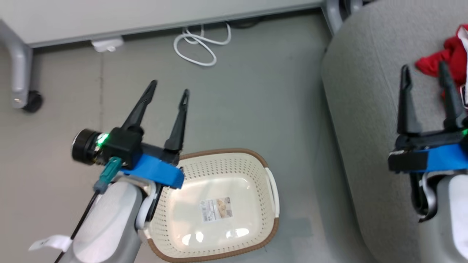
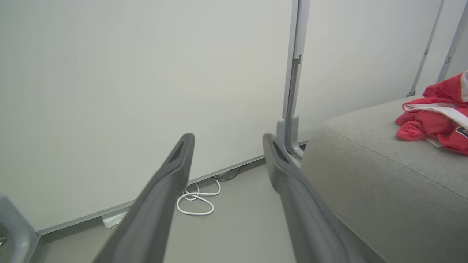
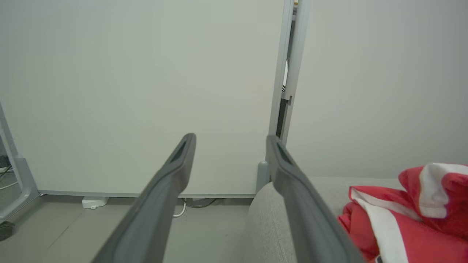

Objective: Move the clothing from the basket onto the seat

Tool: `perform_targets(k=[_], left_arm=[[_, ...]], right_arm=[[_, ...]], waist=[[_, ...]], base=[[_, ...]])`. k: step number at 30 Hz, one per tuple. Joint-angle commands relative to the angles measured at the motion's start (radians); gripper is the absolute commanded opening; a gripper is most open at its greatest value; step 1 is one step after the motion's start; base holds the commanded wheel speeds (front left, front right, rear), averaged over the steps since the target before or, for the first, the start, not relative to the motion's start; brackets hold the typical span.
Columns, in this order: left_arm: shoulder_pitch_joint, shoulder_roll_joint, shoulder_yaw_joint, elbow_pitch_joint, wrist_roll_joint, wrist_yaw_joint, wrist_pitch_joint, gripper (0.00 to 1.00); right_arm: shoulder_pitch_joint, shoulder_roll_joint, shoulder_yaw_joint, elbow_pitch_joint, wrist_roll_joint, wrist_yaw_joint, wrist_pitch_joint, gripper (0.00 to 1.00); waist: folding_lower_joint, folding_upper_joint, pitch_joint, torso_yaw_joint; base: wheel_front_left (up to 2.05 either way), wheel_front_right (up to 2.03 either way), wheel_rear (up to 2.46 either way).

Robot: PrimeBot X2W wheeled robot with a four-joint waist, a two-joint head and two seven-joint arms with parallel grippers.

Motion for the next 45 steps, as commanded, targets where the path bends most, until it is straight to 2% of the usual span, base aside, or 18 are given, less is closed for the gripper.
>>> perform_targets(k=[1, 8, 24, 45], left_arm=[[0.041, -0.006, 0.044, -0.008, 0.012, 0.005, -0.005, 1.0], [0.145, -0.037, 0.161, -0.015, 0.05, -0.013, -0.005, 1.0], [0.324, -0.093, 0.325, -0.056, 0.128, -0.05, -0.005, 1.0], [0.41, -0.143, 0.401, -0.063, 0.182, -0.091, -0.005, 1.0]], right_arm=[[0.039, 0.009, 0.021, 0.004, 0.002, 0.0, -0.001, 1.0], [0.124, 0.021, 0.045, 0.023, -0.009, 0.0, -0.001, 1.0], [0.282, 0.051, 0.023, 0.016, -0.011, 0.0, -0.001, 1.0], [0.37, 0.065, 0.033, 0.007, 0.01, 0.0, -0.001, 1.0]], waist=[[0.0001, 0.0, -0.063, 0.058], [0.0001, 0.0, -0.134, 0.113], [0.0001, 0.0, -0.237, 0.13], [0.0001, 0.0, -0.295, 0.11]], base=[[0.0, 0.0, 0.0], [0.0, 0.0, 0.0], [0.0, 0.0, 0.0], [0.0, 0.0, 0.0]])
